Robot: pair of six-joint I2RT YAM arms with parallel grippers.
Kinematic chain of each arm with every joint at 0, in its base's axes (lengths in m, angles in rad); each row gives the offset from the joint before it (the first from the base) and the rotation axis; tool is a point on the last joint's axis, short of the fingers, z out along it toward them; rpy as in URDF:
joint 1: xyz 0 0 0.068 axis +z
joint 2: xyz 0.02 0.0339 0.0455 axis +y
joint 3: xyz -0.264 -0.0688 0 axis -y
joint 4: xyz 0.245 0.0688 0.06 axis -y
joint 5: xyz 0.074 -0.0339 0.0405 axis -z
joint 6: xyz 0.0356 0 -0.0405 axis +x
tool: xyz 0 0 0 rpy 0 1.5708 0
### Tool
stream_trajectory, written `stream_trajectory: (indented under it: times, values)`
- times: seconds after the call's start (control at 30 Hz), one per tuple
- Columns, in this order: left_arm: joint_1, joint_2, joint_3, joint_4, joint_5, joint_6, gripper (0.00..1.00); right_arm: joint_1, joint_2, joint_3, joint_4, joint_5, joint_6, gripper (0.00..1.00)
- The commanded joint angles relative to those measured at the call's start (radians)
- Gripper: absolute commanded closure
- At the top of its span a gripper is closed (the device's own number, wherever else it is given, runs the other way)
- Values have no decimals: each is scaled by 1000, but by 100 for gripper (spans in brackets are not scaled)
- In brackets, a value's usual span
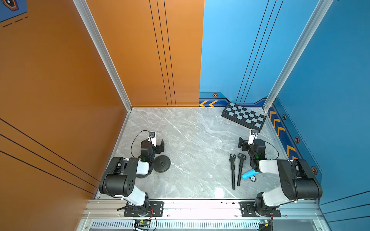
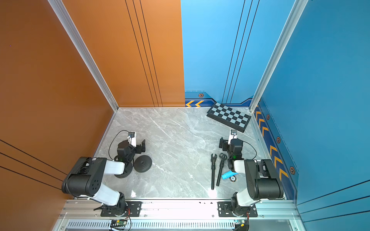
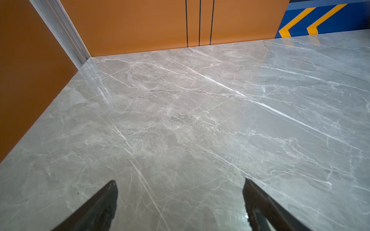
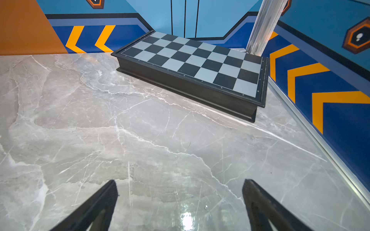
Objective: Assemble a microphone stand
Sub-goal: Move the microphone stand base to the center of the board.
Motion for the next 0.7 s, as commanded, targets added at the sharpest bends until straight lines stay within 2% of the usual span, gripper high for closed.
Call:
stream_trajectory:
  times: [0.0,0.33,0.53,0.67]
  values:
    - [9,-9,23,-14,27,6,2,4,1,14,-16,18,15,0]
    - [12,-10,23,-14,31,5,2,3,1,14,-16,18,15,0]
    - [30,-8,25,-14,-26,-39,2,-2,0,14,-17,9,20,0]
    - [41,-25,18,-14,56,-27,2,-14,-1,13,-13,-15,26,0]
